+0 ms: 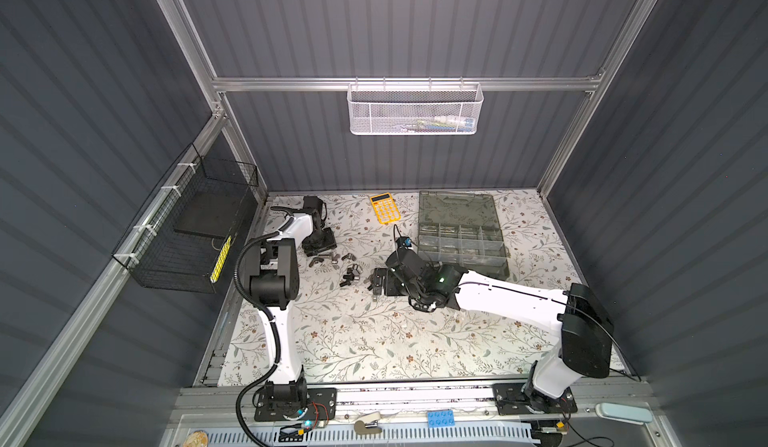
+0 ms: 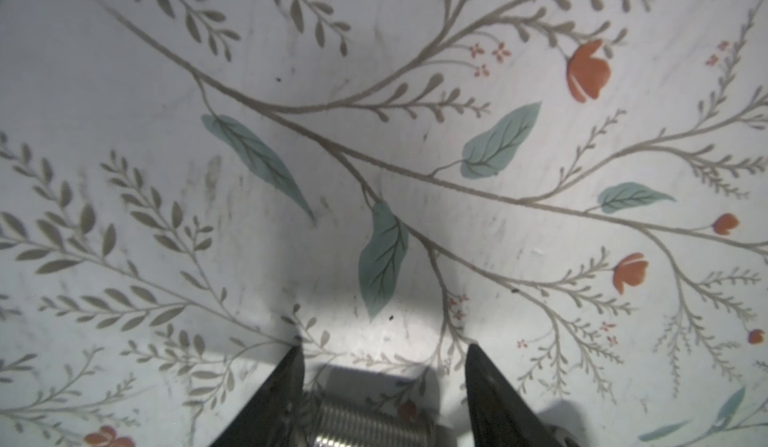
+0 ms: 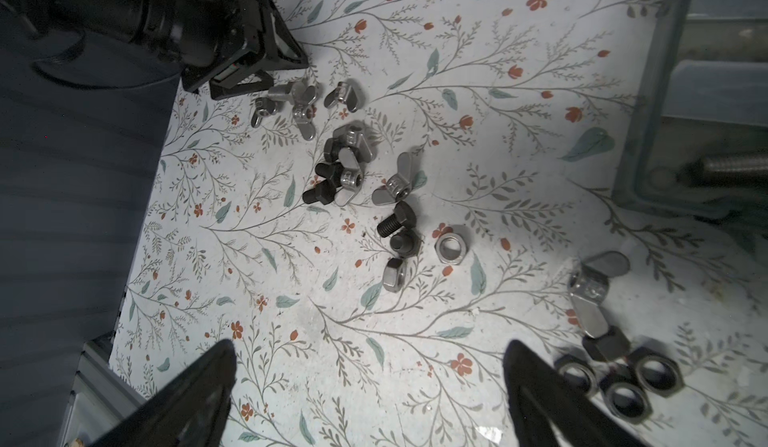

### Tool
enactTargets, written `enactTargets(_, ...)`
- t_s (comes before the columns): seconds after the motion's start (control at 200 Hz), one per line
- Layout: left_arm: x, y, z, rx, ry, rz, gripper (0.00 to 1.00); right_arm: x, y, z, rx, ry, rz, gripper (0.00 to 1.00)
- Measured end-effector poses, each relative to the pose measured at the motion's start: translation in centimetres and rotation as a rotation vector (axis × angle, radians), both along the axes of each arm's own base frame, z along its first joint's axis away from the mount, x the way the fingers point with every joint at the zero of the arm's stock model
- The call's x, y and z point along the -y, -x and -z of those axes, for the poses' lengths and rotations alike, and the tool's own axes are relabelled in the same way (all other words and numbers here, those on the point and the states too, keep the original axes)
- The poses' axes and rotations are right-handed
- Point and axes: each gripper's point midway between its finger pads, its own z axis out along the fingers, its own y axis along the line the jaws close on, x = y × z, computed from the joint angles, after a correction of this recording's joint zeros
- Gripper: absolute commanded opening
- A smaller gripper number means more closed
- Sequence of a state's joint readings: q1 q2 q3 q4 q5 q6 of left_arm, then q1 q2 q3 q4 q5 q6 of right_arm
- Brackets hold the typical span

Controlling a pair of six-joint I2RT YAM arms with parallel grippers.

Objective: Sort the screws and nuts into containers

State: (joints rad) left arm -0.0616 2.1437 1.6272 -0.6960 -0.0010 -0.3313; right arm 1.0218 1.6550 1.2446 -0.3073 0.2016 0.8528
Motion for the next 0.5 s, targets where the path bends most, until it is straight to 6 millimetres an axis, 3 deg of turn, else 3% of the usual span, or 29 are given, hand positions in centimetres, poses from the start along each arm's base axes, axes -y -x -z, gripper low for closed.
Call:
enactTargets(0.245,0.2,-0.1,0.0,0.0,0.009,0.006,0.6,2.1,1.0,-0.4,0.009,-0.039,0.027,0.99)
enactTargets(0.5,0.2,0.0,0.0,0.0,0.012,0.011,0.6,1.2,2.7,-2.6,0.072,-0.089,-0.017,0.99)
